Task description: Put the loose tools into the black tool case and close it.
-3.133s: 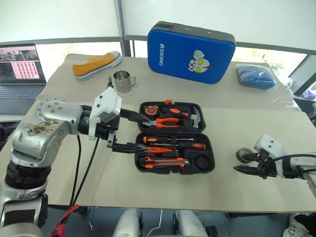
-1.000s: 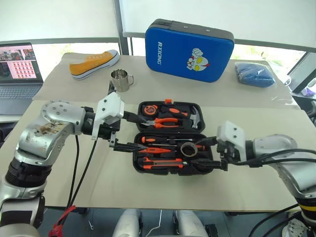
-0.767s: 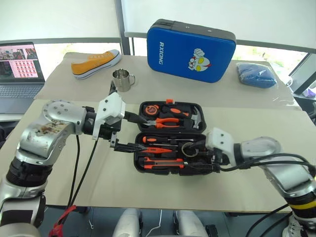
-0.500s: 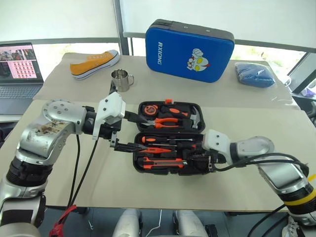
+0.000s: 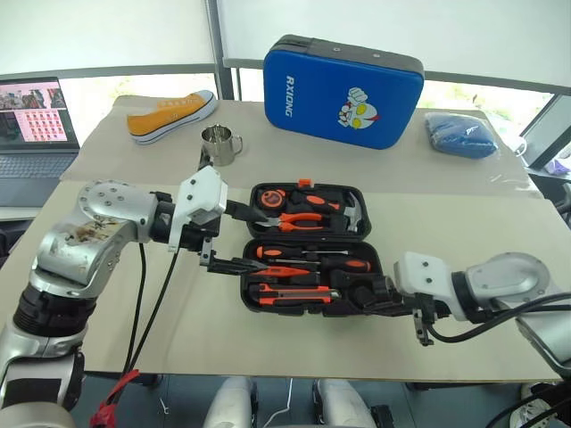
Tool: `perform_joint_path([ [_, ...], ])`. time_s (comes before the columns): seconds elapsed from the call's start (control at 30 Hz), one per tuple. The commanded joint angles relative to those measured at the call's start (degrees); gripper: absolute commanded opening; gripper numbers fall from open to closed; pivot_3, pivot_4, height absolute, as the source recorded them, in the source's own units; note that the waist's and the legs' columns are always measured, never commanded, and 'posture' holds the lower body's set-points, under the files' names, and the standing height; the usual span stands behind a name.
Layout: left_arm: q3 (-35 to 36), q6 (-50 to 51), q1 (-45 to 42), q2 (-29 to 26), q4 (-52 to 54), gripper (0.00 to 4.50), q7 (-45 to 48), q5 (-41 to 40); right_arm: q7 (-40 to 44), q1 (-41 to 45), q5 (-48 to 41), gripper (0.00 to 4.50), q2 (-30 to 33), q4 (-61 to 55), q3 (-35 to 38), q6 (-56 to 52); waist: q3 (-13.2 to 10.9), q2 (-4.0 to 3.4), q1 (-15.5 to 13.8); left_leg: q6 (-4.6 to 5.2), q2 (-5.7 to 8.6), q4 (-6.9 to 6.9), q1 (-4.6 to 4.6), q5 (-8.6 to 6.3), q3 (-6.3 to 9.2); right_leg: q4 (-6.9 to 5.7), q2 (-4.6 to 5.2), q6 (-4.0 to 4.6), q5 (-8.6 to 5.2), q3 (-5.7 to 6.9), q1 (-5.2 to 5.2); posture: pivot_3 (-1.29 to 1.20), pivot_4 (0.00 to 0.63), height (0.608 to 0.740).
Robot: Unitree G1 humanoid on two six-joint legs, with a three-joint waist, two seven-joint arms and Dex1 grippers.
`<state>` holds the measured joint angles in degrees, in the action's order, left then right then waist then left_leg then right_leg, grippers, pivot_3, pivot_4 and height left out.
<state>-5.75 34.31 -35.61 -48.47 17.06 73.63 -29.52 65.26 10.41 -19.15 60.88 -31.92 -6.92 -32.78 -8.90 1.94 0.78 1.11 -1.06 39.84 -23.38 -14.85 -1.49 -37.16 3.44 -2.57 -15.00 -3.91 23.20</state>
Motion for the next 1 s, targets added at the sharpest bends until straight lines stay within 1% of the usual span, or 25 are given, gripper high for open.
perform_joint_path([
  [0.03, 0.3, -1.5, -1.2, 0.1, 0.2, 4.50, 0.2, 0.2, -1.8, 1.4, 1.9, 0.03, -1.4, 0.9, -1.1, 0.5, 0.0, 0.00, 0.0, 0.00, 0.00, 0.00, 0.00, 0.00, 0.00, 0.00, 0.00, 0.00, 0.00, 0.00, 0.00, 0.00, 0.150, 0.739],
  [0.1, 0.3, -1.8, -1.4, 0.1, -0.1, 4.50, 0.4, 0.4, -2.1, 1.8, 3.1, 0.03, -1.8, 2.7, -2.0, 0.8, 0.0, 0.00, -0.1, 0.00, 0.02, 0.01, -0.02, 0.00, 0.00, 0.01, 0.01, 0.00, 0.00, 0.00, 0.00, 0.00, 0.150, 0.739],
  [0.17, 0.3, -1.9, -1.5, 0.1, -0.2, 4.50, 0.4, 0.4, -2.3, 2.0, 3.6, 0.85, -2.5, 3.9, -2.3, 1.4, 0.0, 0.00, -0.1, 0.00, 0.02, 0.01, -0.02, 0.00, 0.00, 0.01, 0.02, 0.00, 0.00, 0.00, 0.00, 0.00, 0.150, 0.739],
  [0.2, 0.4, -1.8, -1.5, 0.1, -0.1, 4.50, 0.4, 0.4, -1.9, 1.8, 3.4, 1.01, -2.4, 3.9, -2.4, 1.4, 0.0, 0.00, -0.1, 0.00, 0.02, 0.01, -0.01, 0.00, 0.00, 0.01, 0.02, 0.00, 0.00, 0.00, -0.01, 0.00, 0.150, 0.739],
  [0.23, 0.4, -1.9, -1.5, 0.1, -0.1, 4.50, 0.4, 0.5, -1.5, 1.7, 3.4, 1.25, -2.3, 3.9, -2.5, 1.4, 0.0, 0.00, -0.1, 0.00, 0.02, 0.02, -0.02, 0.00, 0.00, 0.01, 0.02, 0.00, 0.00, 0.00, 0.00, 0.00, 0.150, 0.739],
  [0.3, 0.5, -1.8, -1.5, 0.0, 0.0, 4.50, 0.4, 0.4, -0.7, 1.2, 3.4, 2.13, -1.8, 3.5, -2.5, 1.9, 0.0, 0.00, -0.1, 0.00, 0.01, 0.02, -0.01, 0.00, 0.00, 0.01, 0.02, 0.00, 0.00, 0.00, -0.01, 0.00, 0.150, 0.739],
  [0.33, 0.5, -1.7, -1.4, -0.1, 0.1, 4.50, 0.4, 0.4, -0.4, 0.9, 2.7, 2.46, -1.6, 2.8, -2.1, 1.5, 0.0, 0.00, -0.1, 0.00, 0.01, 0.01, -0.01, 0.00, 0.00, 0.02, 0.02, 0.00, 0.00, 0.00, -0.01, 0.00, 0.150, 0.739],
  [0.37, 0.6, -1.7, -1.3, -0.2, 0.2, 4.50, 0.3, 0.4, -0.2, 0.8, 1.9, 2.68, -1.4, 2.0, -1.5, 0.9, 0.0, 0.00, -0.2, 0.00, 0.01, 0.00, -0.01, 0.00, 0.00, 0.02, 0.02, 0.00, 0.00, 0.00, -0.01, 0.00, 0.150, 0.739],
  [0.4, 0.7, -1.7, -1.2, -0.3, 0.1, 4.50, 0.3, 0.5, -0.2, 0.9, 1.3, 3.10, -1.4, 1.5, -1.0, 0.2, 0.0, 0.00, -0.1, 0.00, 0.01, 0.00, -0.02, 0.00, 0.01, 0.02, 0.02, 0.00, 0.00, 0.00, -0.01, 0.00, 0.150, 0.739],
  [0.53, 0.7, -1.9, -1.2, -0.3, -0.1, 4.50, 0.2, 0.6, 0.6, 1.0, -0.2, 4.43, -0.5, 0.1, 0.5, -0.8, 0.0, 0.00, -0.1, 0.00, 0.01, 0.01, -0.02, 0.00, 0.01, 0.02, 0.02, 0.00, 0.00, 0.00, 0.00, 0.00, 0.150, 0.739],
  [0.67, 0.8, -1.9, -1.2, -0.3, 0.0, 4.50, 0.1, 0.6, 0.7, 0.7, -1.0, 4.43, 0.5, -0.5, 2.1, -0.5, 0.0, 0.00, -0.1, 0.00, 0.00, 0.01, -0.01, 0.00, 0.01, 0.01, 0.02, 0.00, 0.00, 0.00, -0.01, 0.00, 0.150, 0.739],
  [0.77, 1.0, -1.7, 0.1, -0.3, -0.4, 4.50, -0.8, 1.0, -1.0, 1.4, -4.8, 4.43, -1.3, 1.4, 7.6, -1.9, 0.0, 0.00, -0.1, 0.00, 0.01, 0.01, -0.02, 0.00, 0.00, 0.01, 0.02, 0.00, 0.00, 0.00, 0.00, 0.00, 0.150, 0.739],
  [0.8, 1.1, -2.3, 1.3, -0.5, -1.1, 4.50, -1.4, 1.8, -2.2, 1.9, -7.0, 4.43, -2.6, 3.1, 10.4, -3.3, 0.0, 0.00, -0.1, 0.00, 0.01, 0.01, -0.02, 0.00, 0.00, 0.01, 0.02, 0.00, 0.00, 0.00, -0.01, 0.00, 0.150, 0.739],
  [0.87, 1.4, -2.7, 3.6, -0.4, -3.4, 4.50, -4.6, 4.4, -5.0, 2.8, -8.5, 4.43, -4.4, 7.6, 14.4, -5.6, 0.0, 0.00, -0.1, 0.00, 0.01, 0.01, 0.01, 0.00, 0.01, 0.02, 0.02, 0.00, 0.00, 0.00, -0.05, 0.00, 0.150, 0.739],
  [0.93, 1.4, -2.3, 4.9, -0.2, -5.8, 4.50, -7.8, 6.6, -7.5, 3.6, -7.7, 4.43, -5.6, 11.8, 15.9, -6.0, 0.0, 0.01, -0.1, 0.00, 0.01, 0.00, 0.05, 0.00, 0.00, 0.00, 0.02, 0.00, 0.00, -0.02, -0.06, 0.00, 0.150, 0.739],
  [1.0, 0.7, -3.0, 6.4, 0.1, -9.5, 4.50, -12.1, 10.7, -10.9, 5.0, -5.9, 4.43, -7.4, 17.8, 16.3, -5.9, 0.0, 0.02, -0.1, 0.00, 0.00, -0.01, 0.05, 0.00, 0.00, 0.00, 0.01, 0.01, 0.01, -0.01, -0.04, 0.00, 0.150, 0.739],
])
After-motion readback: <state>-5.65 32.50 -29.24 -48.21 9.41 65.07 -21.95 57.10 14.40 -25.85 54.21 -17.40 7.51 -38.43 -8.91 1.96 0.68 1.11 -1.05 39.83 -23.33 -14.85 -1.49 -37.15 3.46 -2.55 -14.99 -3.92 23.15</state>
